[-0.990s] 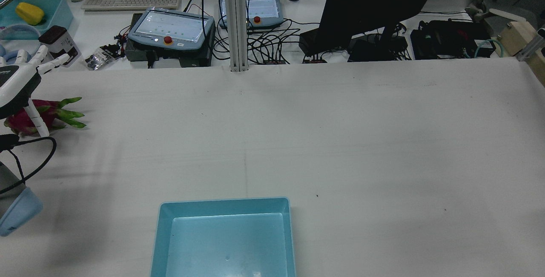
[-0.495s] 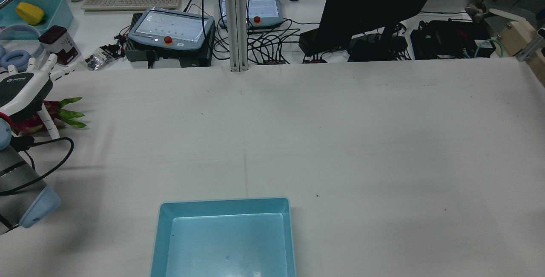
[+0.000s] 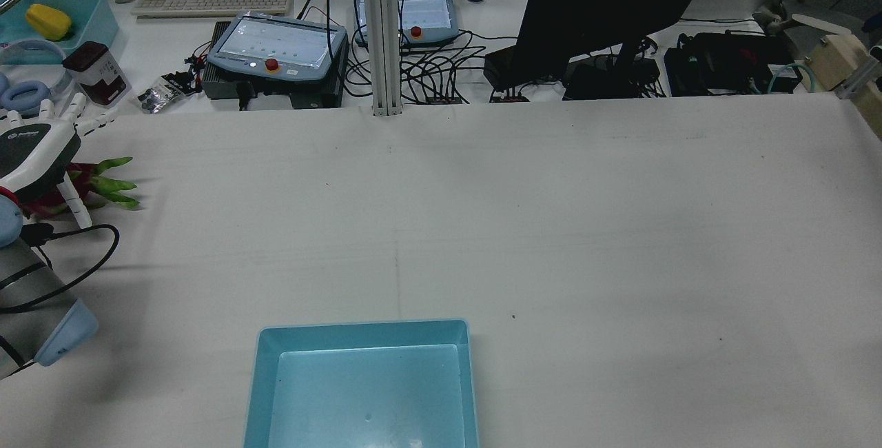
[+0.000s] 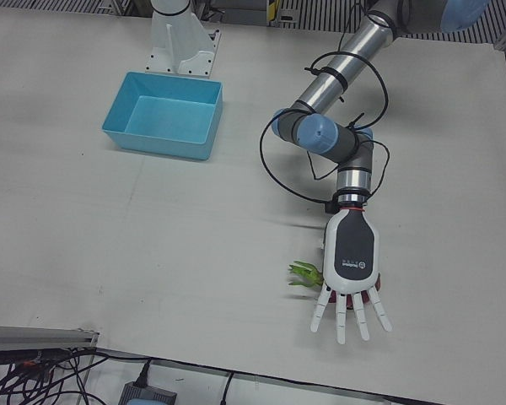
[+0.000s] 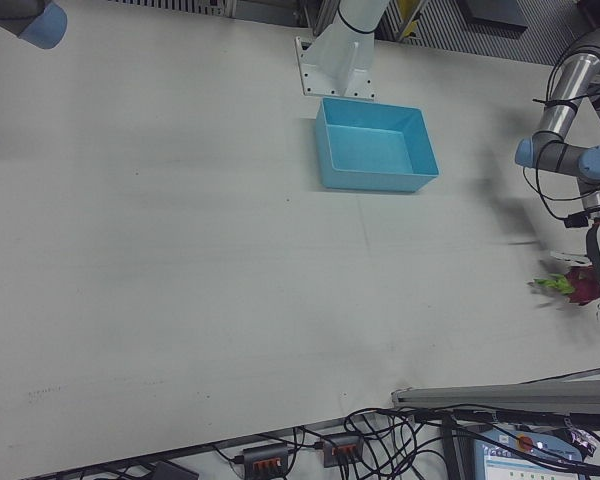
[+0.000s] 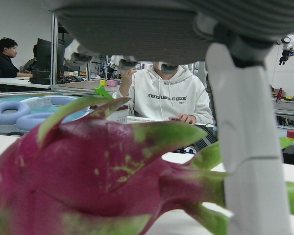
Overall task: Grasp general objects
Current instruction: 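Reach the left hand toward the pink dragon fruit, then close the left hand fingers around the dragon fruit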
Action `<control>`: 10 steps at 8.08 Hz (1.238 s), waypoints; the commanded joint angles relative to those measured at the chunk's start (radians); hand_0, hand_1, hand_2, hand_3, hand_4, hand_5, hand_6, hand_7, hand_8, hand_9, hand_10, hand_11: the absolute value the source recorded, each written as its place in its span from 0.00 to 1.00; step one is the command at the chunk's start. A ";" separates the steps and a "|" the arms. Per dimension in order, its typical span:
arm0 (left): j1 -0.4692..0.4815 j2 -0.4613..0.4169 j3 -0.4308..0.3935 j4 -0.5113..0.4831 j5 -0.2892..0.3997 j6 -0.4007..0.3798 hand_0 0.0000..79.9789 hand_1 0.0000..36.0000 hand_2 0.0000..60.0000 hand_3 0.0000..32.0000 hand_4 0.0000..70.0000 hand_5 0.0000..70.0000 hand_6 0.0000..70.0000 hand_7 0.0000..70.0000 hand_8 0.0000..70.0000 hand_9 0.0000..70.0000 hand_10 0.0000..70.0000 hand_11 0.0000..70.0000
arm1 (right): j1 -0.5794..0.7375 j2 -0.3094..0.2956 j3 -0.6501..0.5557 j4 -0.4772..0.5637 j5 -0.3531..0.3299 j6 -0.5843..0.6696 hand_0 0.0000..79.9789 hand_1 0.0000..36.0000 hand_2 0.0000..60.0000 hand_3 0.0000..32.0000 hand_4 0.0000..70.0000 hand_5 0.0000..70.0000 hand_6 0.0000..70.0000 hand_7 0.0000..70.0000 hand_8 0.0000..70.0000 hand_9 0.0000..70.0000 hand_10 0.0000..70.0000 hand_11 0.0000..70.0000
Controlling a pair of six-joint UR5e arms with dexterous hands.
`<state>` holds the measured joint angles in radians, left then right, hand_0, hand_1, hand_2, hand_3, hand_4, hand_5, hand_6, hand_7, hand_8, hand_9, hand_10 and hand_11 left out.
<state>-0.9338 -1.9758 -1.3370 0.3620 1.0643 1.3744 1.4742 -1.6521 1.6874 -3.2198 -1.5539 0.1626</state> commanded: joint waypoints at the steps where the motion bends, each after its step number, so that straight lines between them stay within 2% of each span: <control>1: -0.002 0.002 0.059 -0.047 -0.017 0.002 0.66 0.56 0.10 0.00 0.00 1.00 0.00 0.01 0.00 0.00 0.00 0.00 | 0.000 0.000 0.000 0.000 0.000 0.000 0.00 0.00 0.00 0.00 0.00 0.00 0.00 0.00 0.00 0.00 0.00 0.00; 6: 0.003 0.000 0.097 -0.090 -0.039 0.038 0.67 0.57 0.14 0.00 0.00 1.00 0.04 0.02 0.00 0.00 0.00 0.01 | 0.000 0.000 0.000 0.000 0.000 0.000 0.00 0.00 0.00 0.00 0.00 0.00 0.00 0.00 0.00 0.00 0.00 0.00; 7: 0.003 0.002 0.104 -0.098 -0.043 0.041 0.67 0.58 0.18 0.00 0.00 1.00 0.10 0.10 0.01 0.00 0.00 0.03 | 0.000 0.000 0.000 0.000 0.000 0.000 0.00 0.00 0.00 0.00 0.00 0.00 0.00 0.00 0.00 0.00 0.00 0.00; 10: 0.004 0.002 0.104 -0.107 -0.043 0.054 0.66 0.56 0.16 0.00 0.00 1.00 0.08 0.05 0.00 0.00 0.00 0.02 | 0.000 0.000 0.000 0.000 0.000 0.000 0.00 0.00 0.00 0.00 0.00 0.00 0.00 0.00 0.00 0.00 0.00 0.00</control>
<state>-0.9311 -1.9744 -1.2349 0.2593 1.0239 1.4235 1.4746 -1.6521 1.6874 -3.2198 -1.5539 0.1626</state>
